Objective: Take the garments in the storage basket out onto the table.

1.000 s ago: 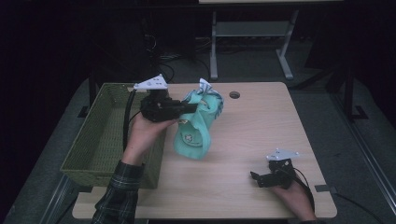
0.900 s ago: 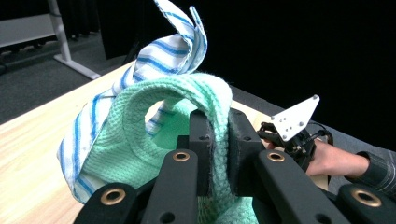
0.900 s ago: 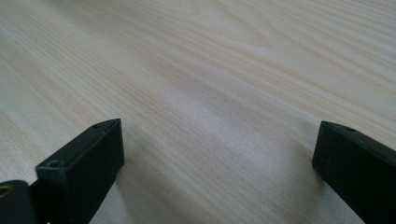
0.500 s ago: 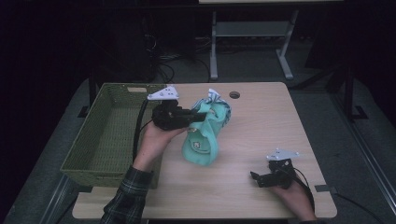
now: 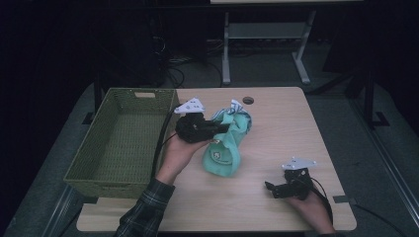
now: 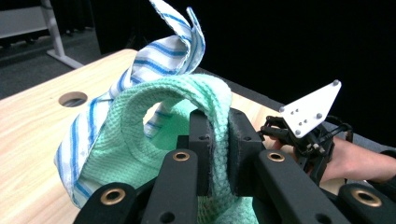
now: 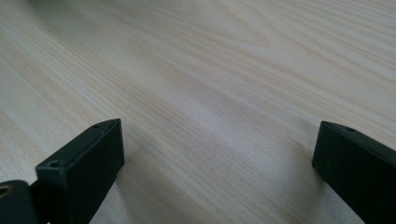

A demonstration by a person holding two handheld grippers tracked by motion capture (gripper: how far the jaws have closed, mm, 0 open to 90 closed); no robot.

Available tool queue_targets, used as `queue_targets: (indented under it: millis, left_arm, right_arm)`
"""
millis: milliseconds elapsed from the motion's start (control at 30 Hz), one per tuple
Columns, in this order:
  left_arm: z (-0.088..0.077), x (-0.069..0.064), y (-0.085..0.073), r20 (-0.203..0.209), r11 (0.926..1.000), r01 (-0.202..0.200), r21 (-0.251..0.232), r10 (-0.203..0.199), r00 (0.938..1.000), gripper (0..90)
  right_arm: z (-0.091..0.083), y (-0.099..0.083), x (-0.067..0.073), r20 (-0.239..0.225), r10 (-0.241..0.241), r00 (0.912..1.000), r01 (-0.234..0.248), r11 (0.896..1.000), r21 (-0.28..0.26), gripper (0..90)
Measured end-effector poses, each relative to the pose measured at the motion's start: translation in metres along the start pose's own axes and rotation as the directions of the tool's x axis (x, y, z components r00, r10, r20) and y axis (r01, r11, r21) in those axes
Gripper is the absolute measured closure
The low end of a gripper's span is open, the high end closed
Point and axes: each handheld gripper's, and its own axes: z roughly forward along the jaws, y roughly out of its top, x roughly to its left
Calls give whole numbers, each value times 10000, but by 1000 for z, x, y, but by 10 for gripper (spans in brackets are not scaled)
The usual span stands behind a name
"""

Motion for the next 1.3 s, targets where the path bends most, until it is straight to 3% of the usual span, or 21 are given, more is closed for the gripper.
queue_targets:
  millis: [600, 733, 1033, 1300]
  left_arm:
    - [59, 2, -25, 103, 9963, 107, 854, -117, 9999, 812]
    - [71, 5, -34, 125, 9935, 296, 1097, -311, 9994, 811]
    - [95, 6, -54, 143, 9839, 205, 1777, -235, 9996, 808]
    - [112, 7, -71, 49, 9706, 68, 2404, -82, 10000, 806]
  right_arm:
    - [0, 0, 0, -17, -33, 10000, 33, 10000, 5, 19]
    - [0, 0, 0, -12, -42, 10000, 42, 10000, 13, 19]
    - [0, 0, 1, -24, -4, 10000, 4, 10000, 34, 19]
    - [0, 0, 1, -27, 1, 10000, -1, 10000, 29, 19]
